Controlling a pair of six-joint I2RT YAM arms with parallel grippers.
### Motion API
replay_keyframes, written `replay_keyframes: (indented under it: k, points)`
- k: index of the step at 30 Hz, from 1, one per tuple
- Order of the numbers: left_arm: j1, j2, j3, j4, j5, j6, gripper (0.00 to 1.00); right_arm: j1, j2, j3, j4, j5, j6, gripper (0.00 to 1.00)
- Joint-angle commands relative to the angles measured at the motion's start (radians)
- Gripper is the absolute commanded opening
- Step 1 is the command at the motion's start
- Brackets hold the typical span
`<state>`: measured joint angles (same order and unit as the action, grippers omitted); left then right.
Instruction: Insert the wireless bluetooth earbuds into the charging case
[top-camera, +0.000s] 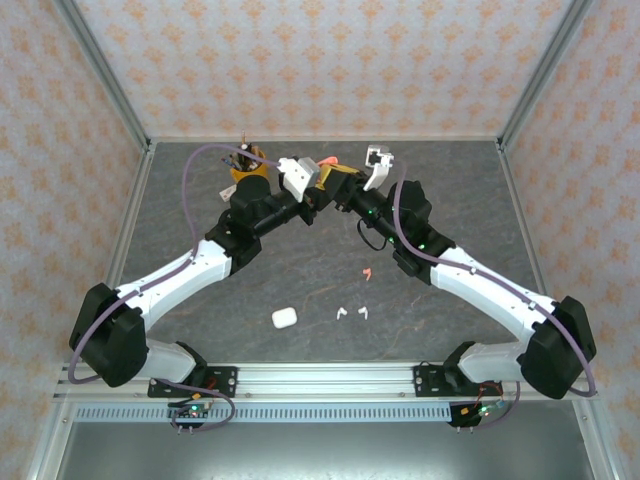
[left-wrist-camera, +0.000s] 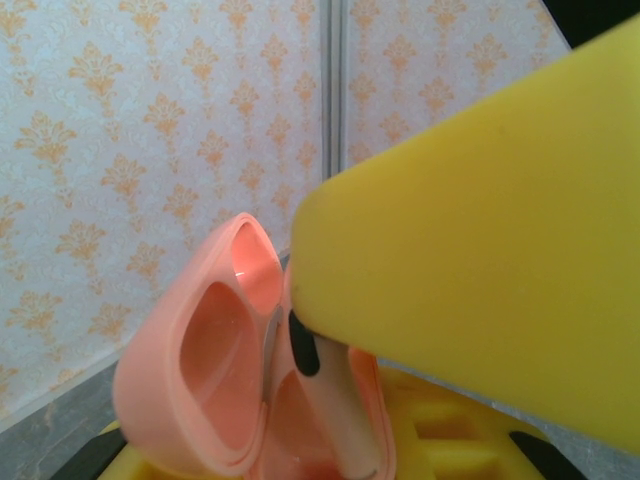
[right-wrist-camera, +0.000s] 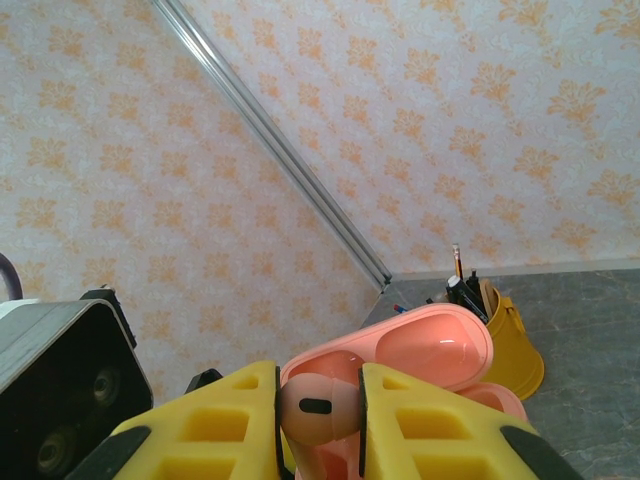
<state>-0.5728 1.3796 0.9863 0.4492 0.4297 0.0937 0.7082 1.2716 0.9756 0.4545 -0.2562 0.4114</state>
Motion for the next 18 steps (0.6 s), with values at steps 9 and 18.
replay_keyframes:
  k: [9,18]
  points:
    - [-0.018,-0.019,0.063,0.106,0.019,-0.021,0.0,0.019,-0.016,-0.052,-0.099,-0.054,-0.024,0.22]
    - [-0.024,-0.032,0.059,0.093,0.042,0.009,0.0,0.019,-0.055,-0.078,-0.171,-0.052,-0.07,0.22]
